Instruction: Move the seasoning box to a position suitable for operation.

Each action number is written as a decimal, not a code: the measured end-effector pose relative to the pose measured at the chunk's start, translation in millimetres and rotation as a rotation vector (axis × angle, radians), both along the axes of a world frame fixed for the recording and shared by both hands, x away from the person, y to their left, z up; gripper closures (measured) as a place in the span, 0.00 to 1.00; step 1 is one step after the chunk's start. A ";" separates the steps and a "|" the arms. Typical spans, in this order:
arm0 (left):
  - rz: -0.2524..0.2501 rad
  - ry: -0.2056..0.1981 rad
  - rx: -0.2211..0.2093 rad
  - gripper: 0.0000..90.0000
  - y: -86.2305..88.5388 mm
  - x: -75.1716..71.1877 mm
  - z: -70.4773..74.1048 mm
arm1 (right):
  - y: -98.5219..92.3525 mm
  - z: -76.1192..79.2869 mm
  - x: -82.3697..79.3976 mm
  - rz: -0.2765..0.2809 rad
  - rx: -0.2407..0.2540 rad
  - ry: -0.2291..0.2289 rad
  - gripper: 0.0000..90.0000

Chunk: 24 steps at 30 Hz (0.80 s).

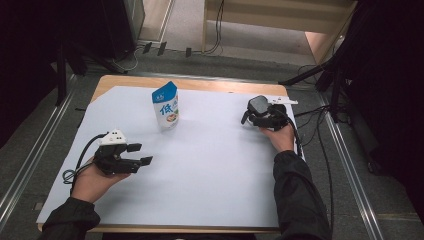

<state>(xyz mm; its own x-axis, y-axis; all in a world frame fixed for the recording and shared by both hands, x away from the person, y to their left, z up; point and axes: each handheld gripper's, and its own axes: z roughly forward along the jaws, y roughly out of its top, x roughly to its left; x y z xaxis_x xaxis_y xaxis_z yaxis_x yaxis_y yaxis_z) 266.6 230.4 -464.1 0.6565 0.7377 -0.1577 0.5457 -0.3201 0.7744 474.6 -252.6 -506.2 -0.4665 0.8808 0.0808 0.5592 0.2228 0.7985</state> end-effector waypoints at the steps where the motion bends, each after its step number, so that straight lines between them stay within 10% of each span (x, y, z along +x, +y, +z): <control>1: 0.000 0.003 -0.004 0.40 0.3 -0.1 -0.4 | 2.0 -1.7 0.5 -0.010 -0.005 -0.013 0.15; 24: -0.005 0.018 -0.008 0.39 1.4 5.6 -2.7 | 5.4 5.8 -5.9 -0.025 -0.024 -0.006 0.18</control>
